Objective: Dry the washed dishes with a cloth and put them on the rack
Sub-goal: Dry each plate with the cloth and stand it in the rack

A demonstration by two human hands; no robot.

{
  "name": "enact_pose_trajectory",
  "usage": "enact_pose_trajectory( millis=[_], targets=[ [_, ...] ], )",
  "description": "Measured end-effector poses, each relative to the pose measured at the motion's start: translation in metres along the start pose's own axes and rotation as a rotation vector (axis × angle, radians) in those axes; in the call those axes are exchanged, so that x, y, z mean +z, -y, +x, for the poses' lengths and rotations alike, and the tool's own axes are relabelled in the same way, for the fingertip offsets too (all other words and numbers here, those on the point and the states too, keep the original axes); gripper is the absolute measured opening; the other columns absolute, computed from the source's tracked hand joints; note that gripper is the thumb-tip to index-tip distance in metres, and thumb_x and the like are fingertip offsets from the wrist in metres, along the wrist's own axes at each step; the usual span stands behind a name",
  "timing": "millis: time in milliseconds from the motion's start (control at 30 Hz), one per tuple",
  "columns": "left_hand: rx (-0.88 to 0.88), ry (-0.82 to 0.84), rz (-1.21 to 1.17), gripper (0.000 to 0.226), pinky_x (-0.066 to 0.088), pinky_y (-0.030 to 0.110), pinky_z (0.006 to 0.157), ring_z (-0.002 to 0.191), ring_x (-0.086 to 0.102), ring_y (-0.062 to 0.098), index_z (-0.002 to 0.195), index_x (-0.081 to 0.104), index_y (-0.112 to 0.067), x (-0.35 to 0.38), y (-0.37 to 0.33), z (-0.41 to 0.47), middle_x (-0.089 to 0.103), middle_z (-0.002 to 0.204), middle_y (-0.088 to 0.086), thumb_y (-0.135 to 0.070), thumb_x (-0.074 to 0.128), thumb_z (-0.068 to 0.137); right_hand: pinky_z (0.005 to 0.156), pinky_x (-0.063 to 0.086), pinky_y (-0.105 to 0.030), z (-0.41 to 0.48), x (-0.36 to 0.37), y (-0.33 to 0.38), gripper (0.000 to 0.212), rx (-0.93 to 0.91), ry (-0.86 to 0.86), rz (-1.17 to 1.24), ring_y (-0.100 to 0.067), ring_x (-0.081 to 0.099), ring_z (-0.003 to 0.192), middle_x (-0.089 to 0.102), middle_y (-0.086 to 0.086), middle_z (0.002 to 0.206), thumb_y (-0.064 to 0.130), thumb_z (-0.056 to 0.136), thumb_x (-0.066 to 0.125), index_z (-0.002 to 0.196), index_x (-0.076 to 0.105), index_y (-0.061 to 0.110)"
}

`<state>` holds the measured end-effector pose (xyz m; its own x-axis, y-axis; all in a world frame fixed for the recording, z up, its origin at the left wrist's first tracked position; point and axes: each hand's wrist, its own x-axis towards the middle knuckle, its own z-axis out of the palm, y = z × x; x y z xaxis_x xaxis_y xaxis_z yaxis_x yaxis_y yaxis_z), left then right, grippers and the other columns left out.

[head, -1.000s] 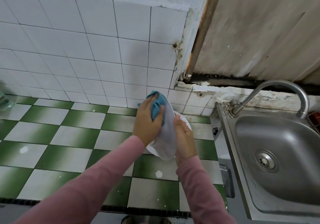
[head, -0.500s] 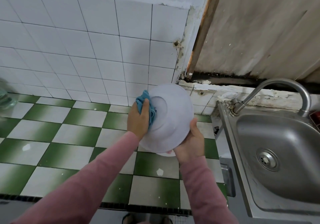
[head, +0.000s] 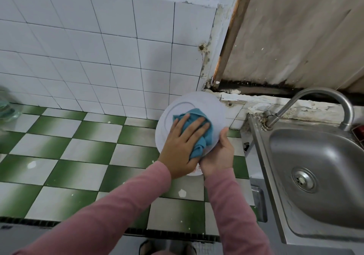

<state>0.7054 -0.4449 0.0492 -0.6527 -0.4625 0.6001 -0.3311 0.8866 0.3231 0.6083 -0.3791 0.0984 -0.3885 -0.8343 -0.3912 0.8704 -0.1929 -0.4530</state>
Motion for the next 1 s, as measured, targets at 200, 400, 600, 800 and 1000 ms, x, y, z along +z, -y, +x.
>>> enact_pose_trajectory(
  millis=[200,400,600,800,1000],
  targets=[
    [-0.202,0.036,-0.03,0.061,0.016,0.053,0.12,0.144,0.027,0.031,0.144,0.046,-0.018,-0.006,-0.001,0.031,0.045,0.15,0.002,-0.043,0.04,0.09,0.081,0.06,-0.035,-0.001,0.015,0.009,0.046,0.035,-0.022,-0.252,-0.026,0.072,0.093,0.073,-0.017,0.107,0.038,0.105,0.036,0.121,0.062,0.004],
    [-0.808,-0.064,-0.578,0.031,0.045,0.03,0.075,0.081,0.057,0.016,0.102,0.061,-0.014,-0.023,0.008,0.052,0.062,0.086,0.001,-0.039,0.043,0.103,0.1,0.05,-0.055,-0.002,0.01,0.018,0.045,-0.007,-0.047,-0.405,-0.039,0.067,0.108,0.071,-0.021,0.114,0.038,0.102,0.047,0.12,0.066,0.002],
    [-1.214,-0.023,-0.737,0.054,0.051,0.041,0.093,0.102,0.062,0.03,0.122,0.057,-0.015,-0.013,0.022,0.027,0.066,0.112,0.011,-0.059,0.036,0.099,0.067,0.06,-0.035,-0.004,0.012,0.032,0.042,-0.123,0.006,-0.192,-0.024,0.074,0.086,0.077,-0.007,0.098,0.04,0.104,0.037,0.107,0.067,0.011],
    [-0.813,-0.138,-0.751,0.064,0.041,0.044,0.111,0.139,0.041,0.016,0.148,0.027,-0.041,0.019,-0.006,-0.012,0.043,0.149,-0.005,-0.068,0.041,0.092,0.091,0.052,-0.052,0.013,0.026,0.032,0.043,-0.183,-0.028,-0.077,-0.034,0.06,0.115,0.066,-0.013,0.125,0.047,0.102,0.042,0.124,0.062,0.015],
    [-0.067,-0.049,-0.151,0.074,0.017,0.063,0.117,0.15,0.014,0.032,0.151,0.029,-0.022,-0.002,0.001,0.004,0.03,0.159,0.003,-0.05,0.057,0.089,0.09,0.054,-0.048,0.021,0.036,0.029,0.064,-0.006,-0.063,-0.124,-0.038,0.062,0.115,0.064,-0.022,0.127,0.056,0.1,0.04,0.135,0.055,0.005]
  ],
)
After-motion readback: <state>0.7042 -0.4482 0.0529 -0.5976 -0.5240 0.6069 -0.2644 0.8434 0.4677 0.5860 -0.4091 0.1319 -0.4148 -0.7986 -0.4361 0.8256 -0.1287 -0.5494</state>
